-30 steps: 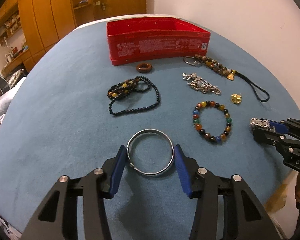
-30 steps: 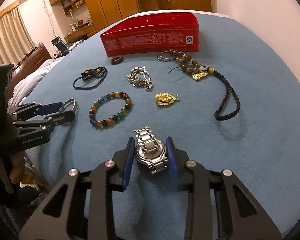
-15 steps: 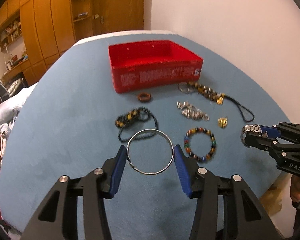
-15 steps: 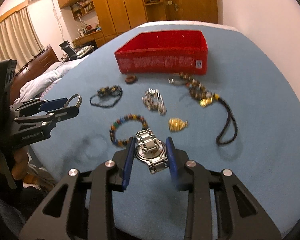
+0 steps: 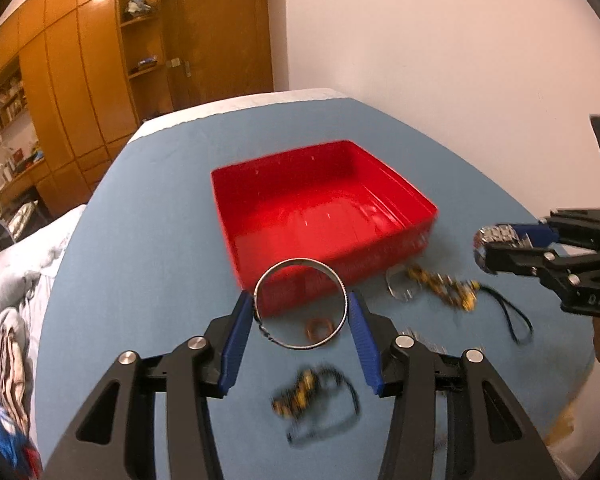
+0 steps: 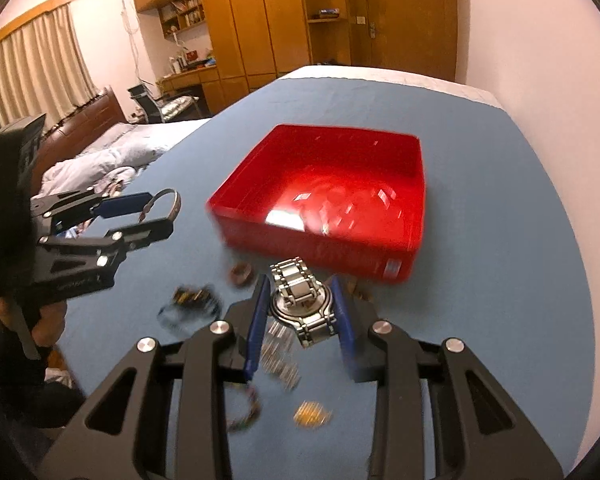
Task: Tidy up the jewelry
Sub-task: 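Carry the watch and bangle into the red box and open both grippers, then grasp the gold pendant with the right gripper while the left grasps the bead bracelet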
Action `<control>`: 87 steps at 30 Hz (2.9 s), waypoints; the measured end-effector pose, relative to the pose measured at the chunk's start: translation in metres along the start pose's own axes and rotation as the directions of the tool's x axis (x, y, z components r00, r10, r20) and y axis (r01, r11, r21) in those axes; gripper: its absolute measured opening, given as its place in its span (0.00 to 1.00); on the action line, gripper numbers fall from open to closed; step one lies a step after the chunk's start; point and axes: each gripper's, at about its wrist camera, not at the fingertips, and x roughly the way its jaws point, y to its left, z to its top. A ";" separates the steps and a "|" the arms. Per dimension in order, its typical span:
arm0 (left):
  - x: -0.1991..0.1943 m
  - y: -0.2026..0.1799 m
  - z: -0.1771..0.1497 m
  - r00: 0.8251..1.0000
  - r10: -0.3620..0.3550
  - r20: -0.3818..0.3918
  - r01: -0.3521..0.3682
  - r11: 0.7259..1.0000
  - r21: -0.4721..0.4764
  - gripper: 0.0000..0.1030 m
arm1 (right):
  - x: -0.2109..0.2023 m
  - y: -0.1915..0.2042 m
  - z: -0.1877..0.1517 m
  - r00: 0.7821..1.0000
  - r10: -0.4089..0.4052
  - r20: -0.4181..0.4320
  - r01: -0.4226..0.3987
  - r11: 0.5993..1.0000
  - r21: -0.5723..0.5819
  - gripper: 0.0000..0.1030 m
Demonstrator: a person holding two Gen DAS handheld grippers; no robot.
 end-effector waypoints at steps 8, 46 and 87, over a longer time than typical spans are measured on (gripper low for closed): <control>0.107 0.014 0.066 0.995 -0.041 -0.094 0.039 0.999 -0.019 0.47 | 0.120 -0.048 0.080 0.982 -0.056 -0.182 0.068 0.996 0.062 0.29; 0.010 -0.098 -0.121 0.950 -0.267 -0.159 0.287 0.951 0.116 0.90 | 0.010 -0.001 -0.141 0.997 0.014 -0.070 -0.009 0.996 0.086 0.45; 0.027 -0.090 -0.111 0.951 -0.262 -0.164 0.278 0.957 0.081 0.04 | 0.017 -0.010 -0.137 0.997 0.017 -0.069 -0.013 0.998 0.059 0.28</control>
